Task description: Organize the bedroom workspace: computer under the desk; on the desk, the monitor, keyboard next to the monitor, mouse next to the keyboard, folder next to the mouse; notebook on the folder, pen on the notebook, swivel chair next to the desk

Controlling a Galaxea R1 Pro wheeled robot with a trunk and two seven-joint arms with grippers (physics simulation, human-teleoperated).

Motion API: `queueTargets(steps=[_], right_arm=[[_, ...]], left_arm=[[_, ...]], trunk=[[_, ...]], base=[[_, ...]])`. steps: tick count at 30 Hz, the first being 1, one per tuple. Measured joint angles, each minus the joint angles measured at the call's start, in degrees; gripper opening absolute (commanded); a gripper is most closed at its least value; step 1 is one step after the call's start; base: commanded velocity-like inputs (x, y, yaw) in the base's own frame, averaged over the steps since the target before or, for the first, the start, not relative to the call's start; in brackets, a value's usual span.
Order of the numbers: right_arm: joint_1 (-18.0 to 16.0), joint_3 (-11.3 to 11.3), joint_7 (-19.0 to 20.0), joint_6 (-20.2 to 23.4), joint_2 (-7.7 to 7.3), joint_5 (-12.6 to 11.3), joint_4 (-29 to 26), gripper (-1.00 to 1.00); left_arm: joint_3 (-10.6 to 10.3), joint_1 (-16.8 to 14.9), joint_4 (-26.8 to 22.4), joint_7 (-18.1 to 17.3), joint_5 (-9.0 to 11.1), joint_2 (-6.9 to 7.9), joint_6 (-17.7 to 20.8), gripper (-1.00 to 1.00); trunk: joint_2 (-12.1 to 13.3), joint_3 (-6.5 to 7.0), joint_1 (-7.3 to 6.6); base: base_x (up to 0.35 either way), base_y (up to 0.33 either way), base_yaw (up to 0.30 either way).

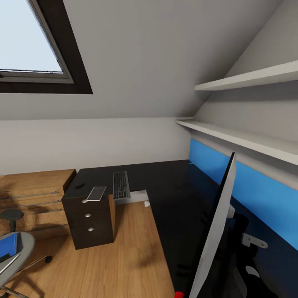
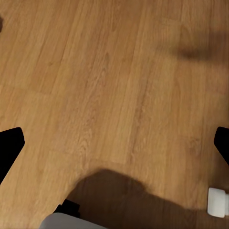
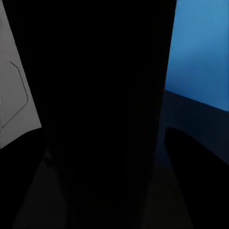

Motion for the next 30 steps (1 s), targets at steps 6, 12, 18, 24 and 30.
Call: queueTargets(steps=[6,12,18,24,30], right_arm=[[0.0,0.1,0.0,-0.1,-0.01,-0.1,0.0,-1.00],[0.0,0.0,0.0,-0.1,0.01,0.1,-0.1,-1.00],[0.0,-0.2,0.1,0.0,0.16,0.4,-0.2,-1.00],[0.0,0.0,0.1,0.0,1.29,0.5,-0.1,-1.00],[0.0,0.2,-0.2,-0.1,1.63,0.0,-0.1,-1.00]], left_arm=[[0.0,0.0,0.0,0.0,0.0,0.00,0.0,1.00],[-0.1,0.0,0.0,0.0,0.0,0.00,0.0,1.00],[0.0,0.0,0.0,0.0,0.0,0.00,0.0,1.00],[-0.1,0.0,0.0,0.0,0.0,0.00,0.0,1.00],[0.0,0.0,0.0,0.0,0.0,0.00,0.0,1.00]], trunk=[[0.0,0.00,0.00],[0.0,0.00,0.00],[0.0,0.02,0.00],[0.0,0.00,0.00],[0.0,0.00,0.00]], base=[[0.000,0.000,0.000],[0.000,0.000,0.000],[0.000,0.000,0.000],[0.000,0.000,0.000],[0.000,0.000,0.000]])
